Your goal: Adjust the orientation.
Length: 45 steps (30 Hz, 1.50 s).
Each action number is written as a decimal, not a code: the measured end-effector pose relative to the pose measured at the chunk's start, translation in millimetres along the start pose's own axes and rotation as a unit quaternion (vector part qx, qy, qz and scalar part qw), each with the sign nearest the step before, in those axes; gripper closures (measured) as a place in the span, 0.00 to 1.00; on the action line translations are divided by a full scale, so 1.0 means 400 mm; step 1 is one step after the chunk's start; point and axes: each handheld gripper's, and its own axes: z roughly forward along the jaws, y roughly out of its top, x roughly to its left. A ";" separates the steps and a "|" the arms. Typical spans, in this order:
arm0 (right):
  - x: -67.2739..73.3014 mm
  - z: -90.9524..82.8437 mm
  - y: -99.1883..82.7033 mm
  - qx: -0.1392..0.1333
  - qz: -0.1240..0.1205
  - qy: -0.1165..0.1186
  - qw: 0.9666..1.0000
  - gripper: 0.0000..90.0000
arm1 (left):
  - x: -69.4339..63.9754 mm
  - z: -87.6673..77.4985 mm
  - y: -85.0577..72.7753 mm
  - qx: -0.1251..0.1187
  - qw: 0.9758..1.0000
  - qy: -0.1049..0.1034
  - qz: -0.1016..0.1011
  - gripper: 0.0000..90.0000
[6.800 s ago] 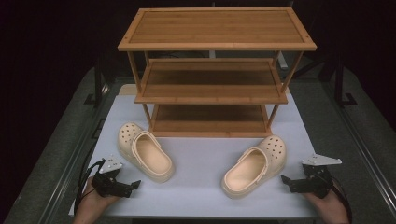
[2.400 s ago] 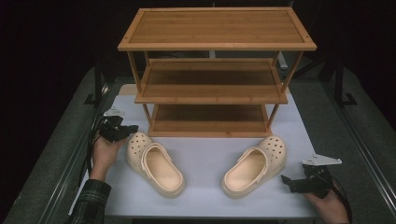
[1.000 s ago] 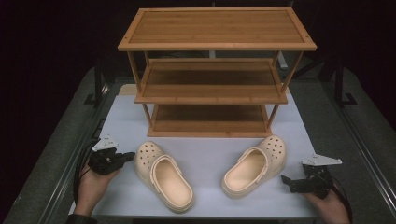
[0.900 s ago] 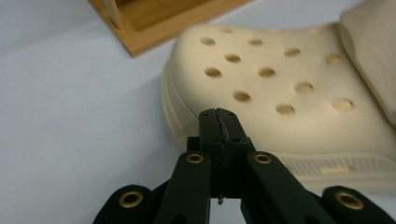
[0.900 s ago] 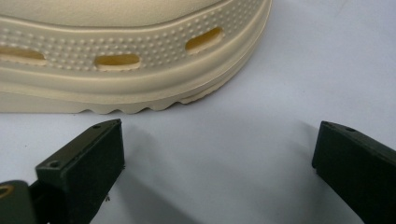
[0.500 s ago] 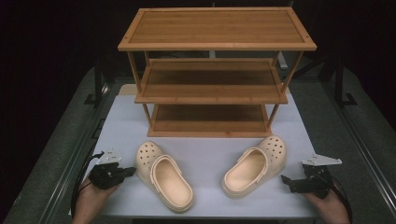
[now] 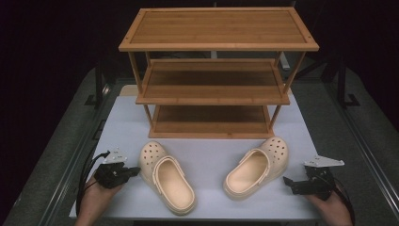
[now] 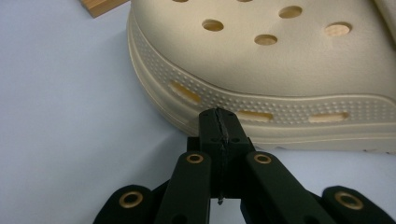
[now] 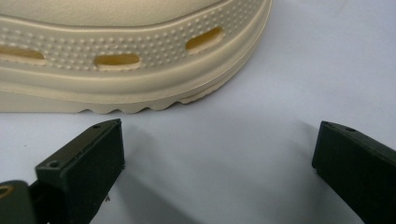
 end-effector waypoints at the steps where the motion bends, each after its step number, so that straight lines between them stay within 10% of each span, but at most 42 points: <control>1: 0.000 0.000 0.000 0.000 0.000 0.000 1.000 0.02 | 0.000 0.002 0.002 -0.001 1.000 -0.001 -0.001 1.00; 45: 0.000 0.000 -0.001 -0.002 0.000 0.000 1.000 0.02 | -0.012 0.162 0.184 -0.001 0.998 -0.047 0.038 1.00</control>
